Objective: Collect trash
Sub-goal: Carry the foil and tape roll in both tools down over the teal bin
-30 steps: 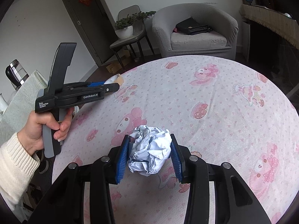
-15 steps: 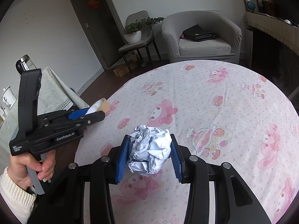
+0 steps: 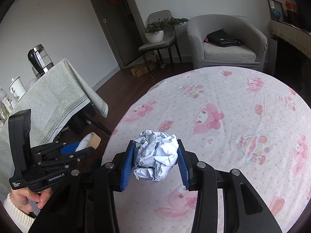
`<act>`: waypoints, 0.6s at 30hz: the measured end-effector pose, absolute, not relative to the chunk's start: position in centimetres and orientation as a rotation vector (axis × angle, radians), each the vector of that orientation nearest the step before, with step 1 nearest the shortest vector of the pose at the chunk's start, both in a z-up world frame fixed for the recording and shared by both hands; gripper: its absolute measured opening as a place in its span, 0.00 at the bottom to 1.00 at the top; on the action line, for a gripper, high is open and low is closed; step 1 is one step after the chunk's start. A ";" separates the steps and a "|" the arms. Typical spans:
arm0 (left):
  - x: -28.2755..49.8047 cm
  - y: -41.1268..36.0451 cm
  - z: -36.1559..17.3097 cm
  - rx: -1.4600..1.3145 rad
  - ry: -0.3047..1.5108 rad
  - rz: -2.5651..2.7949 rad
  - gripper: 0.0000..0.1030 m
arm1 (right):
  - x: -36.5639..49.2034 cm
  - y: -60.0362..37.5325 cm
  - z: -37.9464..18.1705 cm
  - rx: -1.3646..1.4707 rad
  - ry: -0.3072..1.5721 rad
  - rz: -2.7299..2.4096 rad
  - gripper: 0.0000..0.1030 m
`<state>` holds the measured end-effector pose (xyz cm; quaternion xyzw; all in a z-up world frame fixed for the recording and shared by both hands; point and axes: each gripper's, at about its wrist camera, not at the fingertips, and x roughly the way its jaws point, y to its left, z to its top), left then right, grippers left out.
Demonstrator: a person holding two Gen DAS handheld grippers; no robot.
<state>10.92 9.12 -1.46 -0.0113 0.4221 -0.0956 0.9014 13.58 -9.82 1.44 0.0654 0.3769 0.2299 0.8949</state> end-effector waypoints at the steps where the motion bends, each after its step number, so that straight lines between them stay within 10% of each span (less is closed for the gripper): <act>1: 10.6 9.6 -1.7 -0.031 0.875 -0.188 0.36 | 13.6 -9.1 1.6 0.128 0.778 0.490 0.41; 18: 8.5 18.8 -6.7 -0.134 1.000 -0.065 0.36 | 13.0 2.9 0.9 -0.005 0.802 0.650 0.41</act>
